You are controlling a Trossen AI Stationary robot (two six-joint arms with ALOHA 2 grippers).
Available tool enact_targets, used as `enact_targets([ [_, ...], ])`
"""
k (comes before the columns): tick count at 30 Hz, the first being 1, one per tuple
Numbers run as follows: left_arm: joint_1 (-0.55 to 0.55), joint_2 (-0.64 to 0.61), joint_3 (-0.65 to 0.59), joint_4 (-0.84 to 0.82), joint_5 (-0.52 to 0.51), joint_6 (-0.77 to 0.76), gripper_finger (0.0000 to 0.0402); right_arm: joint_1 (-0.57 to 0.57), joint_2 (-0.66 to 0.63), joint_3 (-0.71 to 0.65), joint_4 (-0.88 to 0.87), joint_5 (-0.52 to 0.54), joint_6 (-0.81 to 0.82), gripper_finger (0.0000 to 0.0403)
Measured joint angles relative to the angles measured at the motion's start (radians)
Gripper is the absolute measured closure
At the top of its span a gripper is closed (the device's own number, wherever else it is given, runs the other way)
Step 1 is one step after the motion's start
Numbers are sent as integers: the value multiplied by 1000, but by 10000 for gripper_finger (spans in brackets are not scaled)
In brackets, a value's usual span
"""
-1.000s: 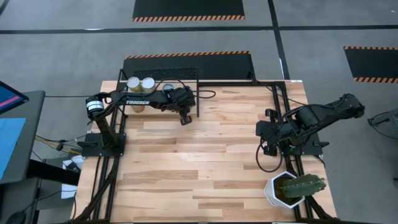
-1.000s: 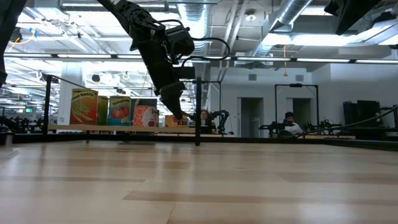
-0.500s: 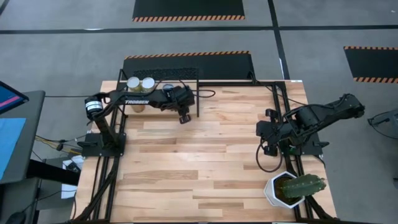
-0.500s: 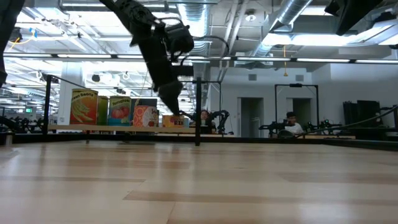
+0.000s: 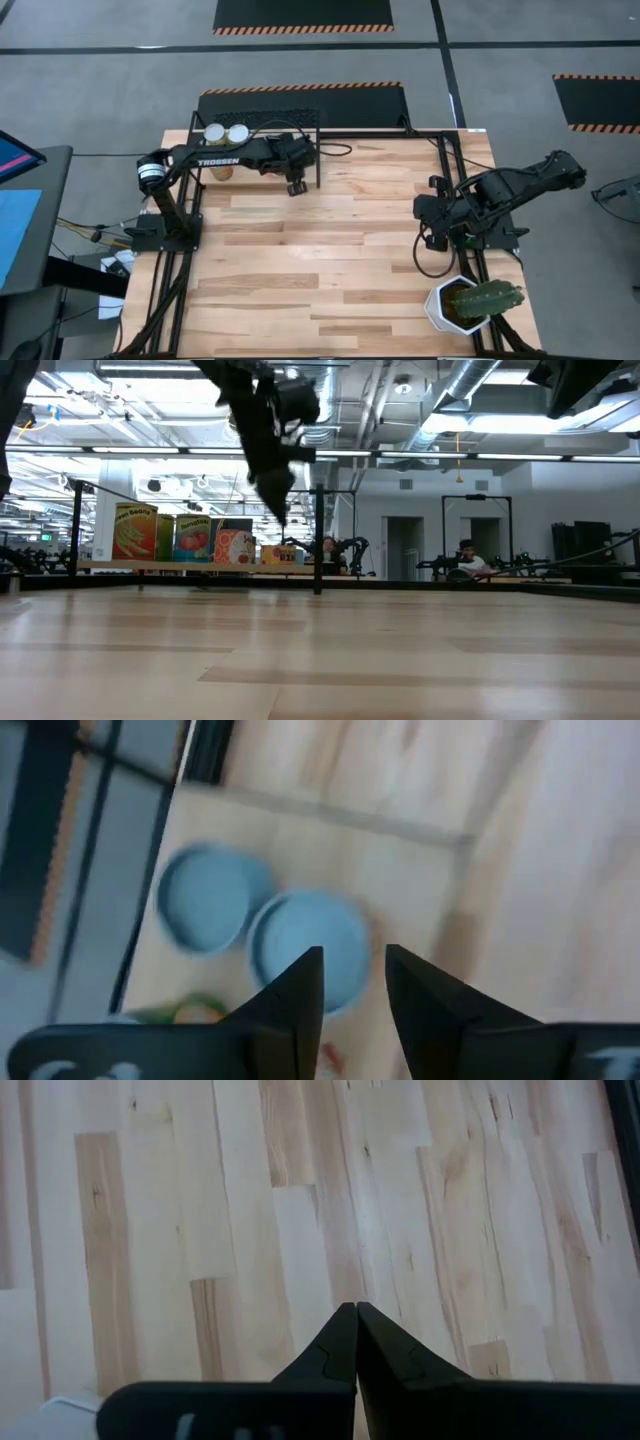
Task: Pick and place cans onto a shelf
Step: Put the canned pineapple on the shelf
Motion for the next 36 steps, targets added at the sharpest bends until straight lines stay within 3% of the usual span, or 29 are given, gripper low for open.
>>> enact_targets([
  [4,22,26,-43,58,-60,6,318,18,0,0,-3,0,0,382],
  [12,35,58,-40,88,-59,42,343,56,-1,-10,1,2,30,378],
  [17,38,113,-40,84,-57,33,345,83,0,-34,-2,2,45,377],
  [30,22,107,-39,111,-7,16,346,96,0,-78,2,3,47,376],
  [36,17,107,-17,98,-52,17,346,96,0,-83,0,4,63,376],
])
